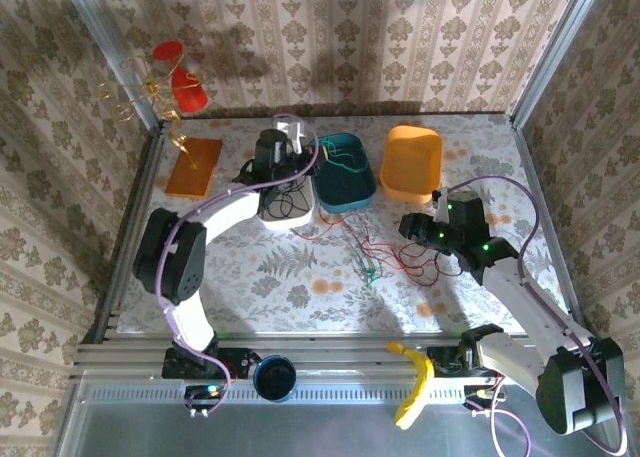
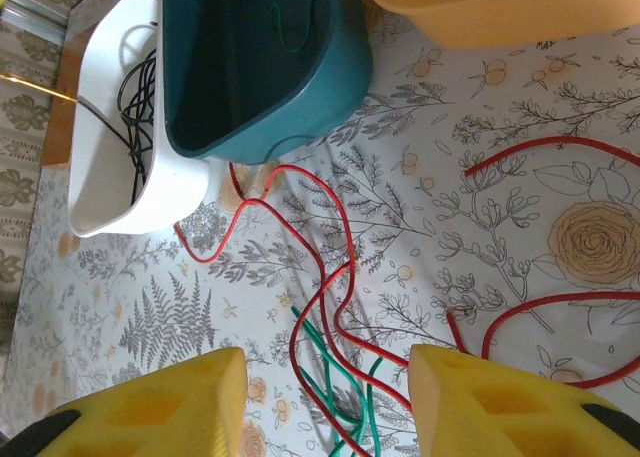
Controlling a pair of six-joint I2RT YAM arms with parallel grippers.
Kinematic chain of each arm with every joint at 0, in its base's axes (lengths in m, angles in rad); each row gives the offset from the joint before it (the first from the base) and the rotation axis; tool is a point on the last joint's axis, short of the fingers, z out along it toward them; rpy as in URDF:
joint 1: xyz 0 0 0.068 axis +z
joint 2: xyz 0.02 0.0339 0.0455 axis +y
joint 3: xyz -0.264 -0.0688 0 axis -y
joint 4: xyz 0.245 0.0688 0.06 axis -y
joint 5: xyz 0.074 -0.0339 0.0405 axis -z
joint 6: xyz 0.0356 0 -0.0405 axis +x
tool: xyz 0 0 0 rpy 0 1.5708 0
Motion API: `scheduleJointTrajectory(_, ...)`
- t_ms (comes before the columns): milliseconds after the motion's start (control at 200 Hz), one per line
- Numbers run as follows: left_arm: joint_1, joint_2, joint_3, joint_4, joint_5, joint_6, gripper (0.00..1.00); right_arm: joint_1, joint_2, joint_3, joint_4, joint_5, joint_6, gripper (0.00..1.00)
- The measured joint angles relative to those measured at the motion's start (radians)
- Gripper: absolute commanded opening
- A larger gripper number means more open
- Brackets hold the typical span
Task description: Untangle the cables
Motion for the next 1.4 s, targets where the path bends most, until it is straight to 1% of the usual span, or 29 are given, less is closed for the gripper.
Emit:
scheduleJointTrajectory(220,0.011,0.231,0.317,-0.244,-0.06,0.066,0.01,0.0,-0.043,-0.013,-0.053,0.012,-0.02,0.48)
scheduleJointTrajectory(270,0.011,0.268,0.37,-0.299,-0.07,0.081,0.1,0.0,-0.052,-0.013,-0.061,0.015,-0.023,0.48)
scheduleJointTrajectory(295,0.011,0.283,0.393,-0.328,-0.074,0.094,0.16,0.0,-0.056,-0.013,-0.064,0.016,-0.023,0.48)
scheduleJointTrajectory(320,0.011,0.296,0.414,-0.354,-0.076,0.098,0.24,0.0,-0.059,-0.014,-0.065,0.017,-0.023,0.48)
scheduleJointTrajectory(345,0.011,0.307,0.432,-0.378,-0.081,0.106,0.35,0.0,-0.061,-0.014,-0.066,0.018,-0.024,0.48)
scheduleJointTrajectory(375,0.011,0.317,0.449,-0.403,-0.085,0.119,0.43,0.0,-0.063,-0.016,-0.066,0.018,-0.027,0.48)
scheduleJointTrajectory(405,0.011,0.324,0.465,-0.428,-0.09,0.128,0.55,0.0,-0.064,-0.016,-0.069,0.018,-0.031,0.48)
scheduleJointTrajectory(435,0.011,0.327,0.475,-0.444,-0.096,0.137,0.63,0.002,-0.064,-0.017,-0.073,0.018,-0.035,0.48)
scheduleJointTrajectory(495,0.009,0.326,0.486,-0.469,-0.103,0.147,0.73,0.005,-0.064,-0.018,-0.083,0.019,-0.043,0.49)
scheduleJointTrajectory(525,0.007,0.323,0.491,-0.473,-0.108,0.152,0.75,0.01,-0.064,-0.018,-0.086,0.019,-0.047,0.49)
scheduleJointTrajectory(645,-0.004,0.289,0.487,-0.489,-0.127,0.189,0.78,0.051,-0.037,-0.016,-0.088,0.025,-0.074,0.49)
scheduleJointTrajectory(725,-0.023,0.224,0.444,-0.486,-0.135,0.219,0.79,0.105,0.005,-0.003,-0.106,0.039,-0.101,0.49)
scheduleJointTrajectory(820,-0.064,0.095,0.322,-0.473,-0.131,0.27,0.79,0.191,0.071,0.035,-0.136,0.067,-0.147,0.49)
scheduleJointTrajectory(905,-0.125,-0.018,0.196,-0.465,-0.119,0.319,0.79,0.271,0.151,0.084,-0.157,0.08,-0.193,0.49)
scheduleJointTrajectory(1035,-0.222,-0.113,0.007,-0.452,-0.076,0.368,0.79,0.356,0.289,0.157,-0.19,0.093,-0.249,0.48)
scheduleJointTrajectory(1105,-0.261,-0.132,-0.099,-0.447,-0.057,0.379,0.77,0.376,0.351,0.174,-0.196,0.101,-0.263,0.48)
scheduleJointTrajectory(1225,-0.297,-0.134,-0.229,-0.449,-0.034,0.387,0.76,0.378,0.422,0.182,-0.218,0.139,-0.267,0.47)
scheduleJointTrajectory(1295,-0.316,-0.134,-0.266,-0.448,-0.016,0.391,0.76,0.375,0.446,0.182,-0.225,0.159,-0.267,0.47)
scheduleJointTrajectory(1395,-0.341,-0.13,-0.274,-0.44,0.014,0.401,0.75,0.362,0.458,0.182,-0.233,0.176,-0.26,0.43)
